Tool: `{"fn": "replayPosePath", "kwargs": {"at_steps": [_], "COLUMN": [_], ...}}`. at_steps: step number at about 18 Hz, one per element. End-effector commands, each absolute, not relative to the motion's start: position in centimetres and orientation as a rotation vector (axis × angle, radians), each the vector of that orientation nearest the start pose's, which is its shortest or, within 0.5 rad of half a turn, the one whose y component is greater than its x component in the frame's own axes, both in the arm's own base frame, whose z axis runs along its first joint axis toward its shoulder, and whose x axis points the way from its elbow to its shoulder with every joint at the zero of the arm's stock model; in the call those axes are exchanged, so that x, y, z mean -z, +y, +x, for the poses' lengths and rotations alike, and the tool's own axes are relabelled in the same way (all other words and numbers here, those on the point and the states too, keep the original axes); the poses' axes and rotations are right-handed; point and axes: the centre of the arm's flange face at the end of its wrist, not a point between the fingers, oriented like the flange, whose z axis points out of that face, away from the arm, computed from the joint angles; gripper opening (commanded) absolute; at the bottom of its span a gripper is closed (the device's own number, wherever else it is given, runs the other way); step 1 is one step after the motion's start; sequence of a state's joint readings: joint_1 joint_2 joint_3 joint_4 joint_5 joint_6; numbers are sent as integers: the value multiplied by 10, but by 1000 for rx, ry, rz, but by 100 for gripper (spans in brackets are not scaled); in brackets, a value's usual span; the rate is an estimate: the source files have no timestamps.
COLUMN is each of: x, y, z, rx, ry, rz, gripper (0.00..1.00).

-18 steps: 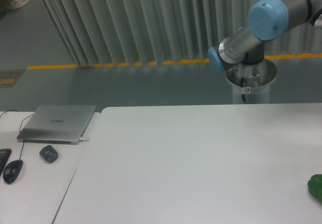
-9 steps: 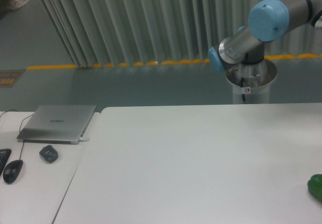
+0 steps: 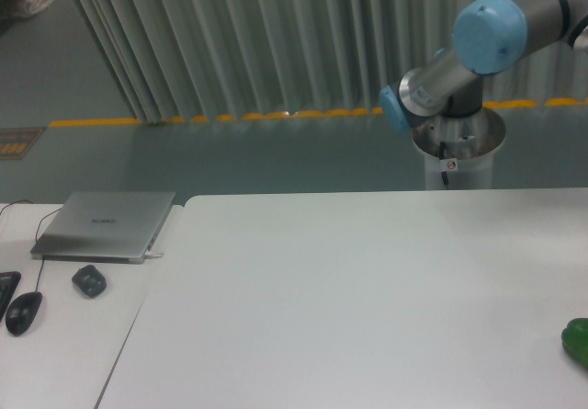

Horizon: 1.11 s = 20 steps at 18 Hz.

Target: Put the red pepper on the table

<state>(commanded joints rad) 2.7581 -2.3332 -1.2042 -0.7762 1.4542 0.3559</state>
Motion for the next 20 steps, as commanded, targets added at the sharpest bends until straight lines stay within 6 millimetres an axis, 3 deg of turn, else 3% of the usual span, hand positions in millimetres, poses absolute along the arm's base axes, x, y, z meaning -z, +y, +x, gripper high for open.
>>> {"fn": "replayPosePath", "kwargs": {"at_steps": [4,7,14,20], "x": [-272,-279,-294,-289], "y": [412,410,414,428], "z": [-680,-680,-687,-689], "rx": [-269,-271,-291,-313], "ry": [-1155,-1177,-1205,-1176], "rz": [-2506,-2485,-2436,-2423], "gripper": [100,100,100,100]}}
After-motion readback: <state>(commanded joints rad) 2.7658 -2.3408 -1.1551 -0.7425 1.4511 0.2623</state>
